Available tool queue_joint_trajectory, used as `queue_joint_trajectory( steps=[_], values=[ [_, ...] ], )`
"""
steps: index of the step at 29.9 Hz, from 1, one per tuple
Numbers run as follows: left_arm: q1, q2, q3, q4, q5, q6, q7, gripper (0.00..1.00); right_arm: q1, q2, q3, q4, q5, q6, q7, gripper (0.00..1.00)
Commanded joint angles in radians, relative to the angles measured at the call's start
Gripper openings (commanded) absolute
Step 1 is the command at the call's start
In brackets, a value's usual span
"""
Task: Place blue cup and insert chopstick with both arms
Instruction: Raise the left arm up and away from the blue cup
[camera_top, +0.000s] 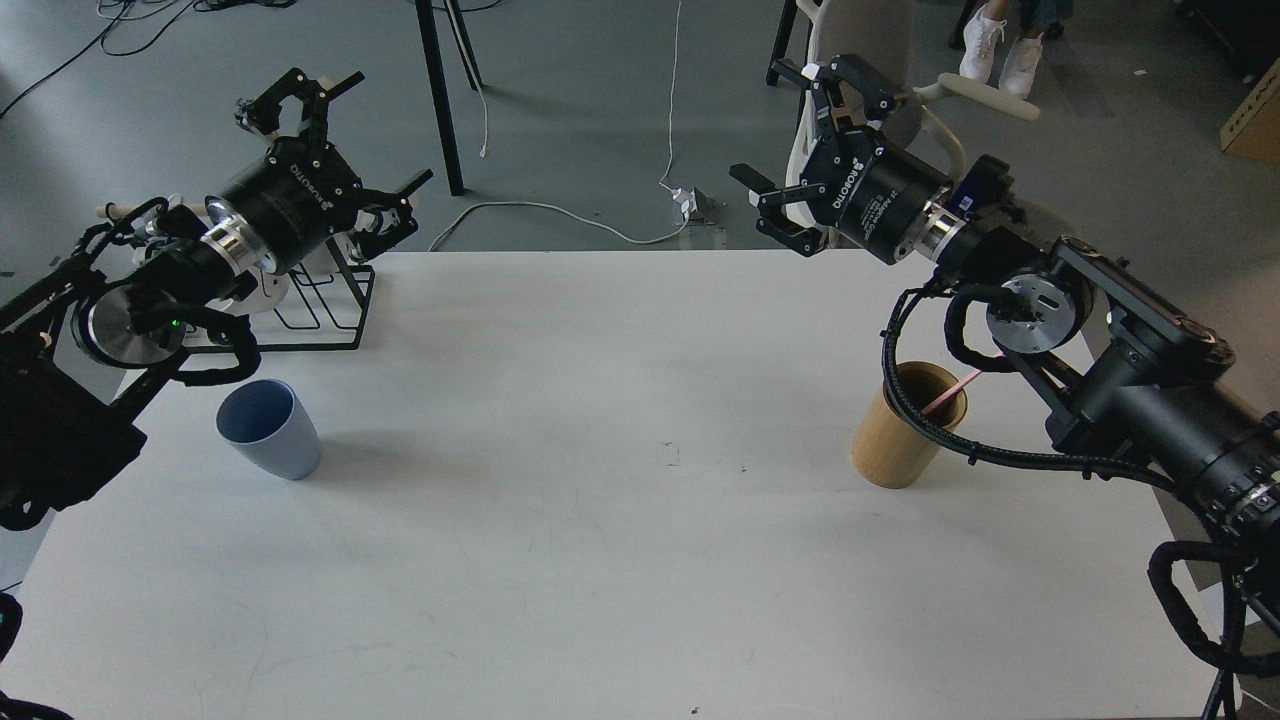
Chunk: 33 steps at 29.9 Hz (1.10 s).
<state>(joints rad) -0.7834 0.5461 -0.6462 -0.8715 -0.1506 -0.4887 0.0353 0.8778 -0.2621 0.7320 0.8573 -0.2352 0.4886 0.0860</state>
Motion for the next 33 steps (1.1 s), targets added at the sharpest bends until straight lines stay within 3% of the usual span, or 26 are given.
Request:
queue_joint_trajectory(
  steps=[1, 7, 13, 18, 24, 28, 30, 33],
  values=[
    [0.000, 0.000, -0.010, 0.000, -0.001, 0.000, -0.011, 1.00, 0.000, 0.003, 0.006, 0.000, 0.001, 0.000, 0.000, 0.99],
    [-0.013, -0.001, -0.121, 0.052, -0.009, 0.000, -0.015, 1.00, 0.001, 0.004, 0.000, 0.000, -0.001, 0.000, 0.000, 0.99],
    [-0.053, -0.162, -0.248, 0.103, -0.006, 0.000, -0.014, 1.00, 0.007, 0.001, 0.000, 0.003, 0.001, 0.000, 0.000, 0.99],
    [-0.066, -0.201, -0.263, 0.103, -0.007, 0.000, -0.012, 1.00, 0.007, -0.009, 0.009, 0.012, 0.002, 0.000, 0.000, 0.99],
    [-0.060, -0.180, -0.270, -0.016, -0.001, 0.000, -0.014, 1.00, 0.004, -0.019, 0.018, 0.038, 0.002, 0.000, 0.000, 0.99],
    [-0.082, -0.025, -0.195, -0.179, 0.124, 0.000, -0.026, 1.00, 0.003, -0.022, 0.020, 0.060, 0.002, 0.000, 0.000, 0.99],
    [-0.138, 0.073, -0.097, -0.250, 0.210, 0.000, -0.086, 1.00, 0.003, -0.026, 0.021, 0.060, 0.002, 0.000, 0.000, 0.99],
    [-0.273, 0.222, 0.147, -0.319, 0.307, 0.000, -0.254, 1.00, 0.003, -0.035, 0.021, 0.060, 0.002, 0.000, 0.000, 0.99]
  ],
)
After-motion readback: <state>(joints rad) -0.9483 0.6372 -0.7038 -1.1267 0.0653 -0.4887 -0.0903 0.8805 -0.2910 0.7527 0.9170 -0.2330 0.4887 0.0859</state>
